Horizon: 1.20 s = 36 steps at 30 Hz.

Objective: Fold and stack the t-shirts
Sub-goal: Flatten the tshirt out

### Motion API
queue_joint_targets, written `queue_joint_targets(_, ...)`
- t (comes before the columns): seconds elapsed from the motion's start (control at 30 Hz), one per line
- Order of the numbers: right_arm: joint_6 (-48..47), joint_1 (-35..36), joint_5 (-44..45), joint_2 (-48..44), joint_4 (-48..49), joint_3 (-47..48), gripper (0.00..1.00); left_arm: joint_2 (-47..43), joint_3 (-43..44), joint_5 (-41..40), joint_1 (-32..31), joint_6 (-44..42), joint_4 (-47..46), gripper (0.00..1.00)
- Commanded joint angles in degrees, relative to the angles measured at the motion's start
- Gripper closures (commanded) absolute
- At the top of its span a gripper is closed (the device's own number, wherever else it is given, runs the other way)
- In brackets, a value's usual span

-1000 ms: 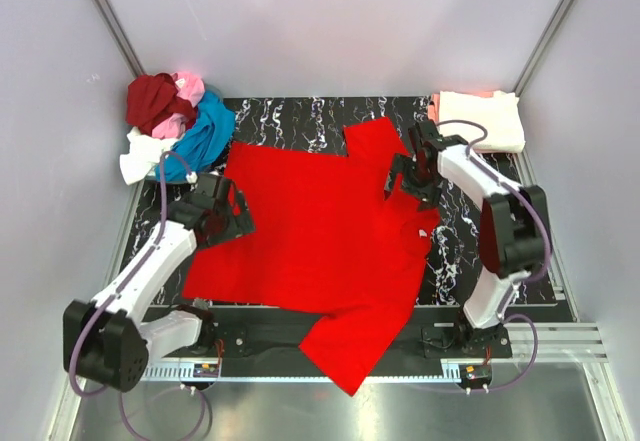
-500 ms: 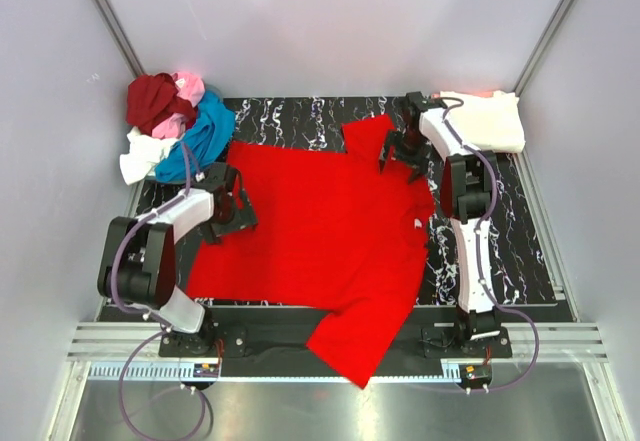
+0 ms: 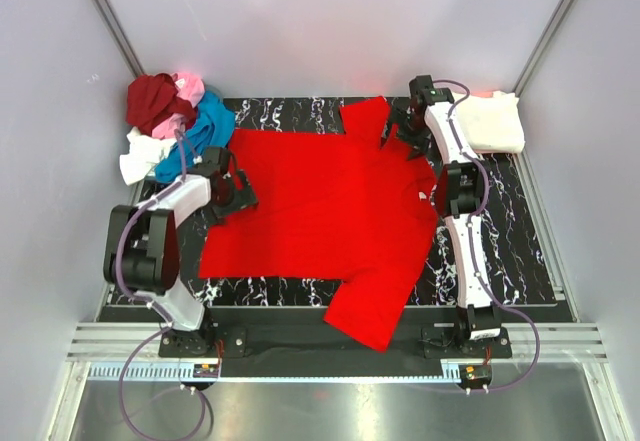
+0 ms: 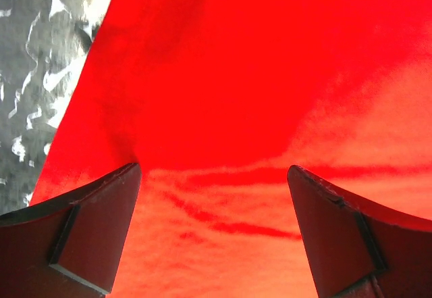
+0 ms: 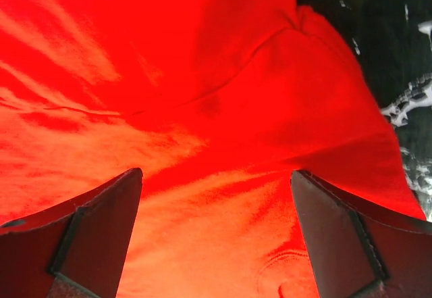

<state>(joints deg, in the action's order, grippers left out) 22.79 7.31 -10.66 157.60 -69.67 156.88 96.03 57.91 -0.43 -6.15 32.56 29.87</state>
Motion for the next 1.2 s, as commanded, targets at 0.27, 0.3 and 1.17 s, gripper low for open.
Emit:
queue_joint_targets(0.27, -1.8, -0.3, 8.3, -27.3, 0.6, -16.1, 0.00, -33.6, -7.5, -5.2, 0.6, 2.2, 12.1, 0.01)
queue_joint_targets(0.3, -1.5, -0.3, 8.4, -29.5, 0.1, -20.1, 0.00, -35.0, -8.8, -5.1, 1.1, 2.6, 12.8, 0.01)
queue_joint_targets(1.17, 23.3, 25.1, 2.0, -101.9, 22.2, -107.8, 0.00, -43.7, -29.6, -3.5, 10.1, 21.2, 9.4, 0.23)
